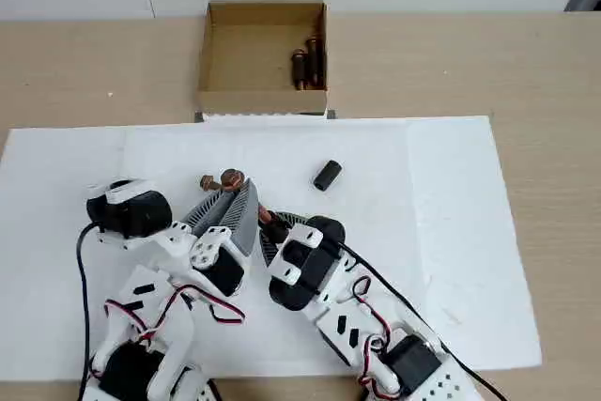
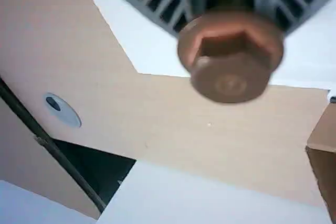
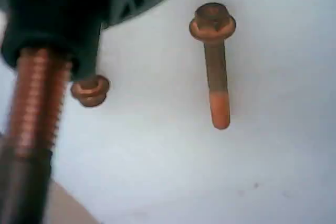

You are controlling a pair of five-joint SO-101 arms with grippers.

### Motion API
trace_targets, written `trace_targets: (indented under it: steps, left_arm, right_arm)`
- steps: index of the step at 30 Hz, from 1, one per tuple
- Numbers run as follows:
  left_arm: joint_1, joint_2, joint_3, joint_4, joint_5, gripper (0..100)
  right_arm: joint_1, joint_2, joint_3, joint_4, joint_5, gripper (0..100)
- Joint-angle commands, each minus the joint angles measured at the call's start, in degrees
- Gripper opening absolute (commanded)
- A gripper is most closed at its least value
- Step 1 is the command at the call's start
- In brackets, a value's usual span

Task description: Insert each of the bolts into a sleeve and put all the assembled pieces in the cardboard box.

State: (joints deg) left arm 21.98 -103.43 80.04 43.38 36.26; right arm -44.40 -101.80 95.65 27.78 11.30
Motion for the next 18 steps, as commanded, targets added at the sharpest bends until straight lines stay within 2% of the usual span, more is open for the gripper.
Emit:
trace_targets:
  steps: [1,8,13,18]
  left_arm:
    - [0.8,-0.5,-0.2,0.5,0.4,1]
    - [7.0,-0.5,-0.2,8.9,-6.0,1]
    - [6.9,-0.5,0.1,9.4,-6.5,1]
    - [6.9,-0.5,1.6,9.5,-12.0,4]
  right_arm:
    - [-0.9,-0.2,0.4,-1.8,0.6,0.4]
    - [-0.9,-0.2,0.4,-1.7,3.5,0.4]
    - [-0.9,-0.2,0.4,-1.7,3.5,0.4]
    - [-0.9,-0.2,0.4,-1.8,3.6,0.4]
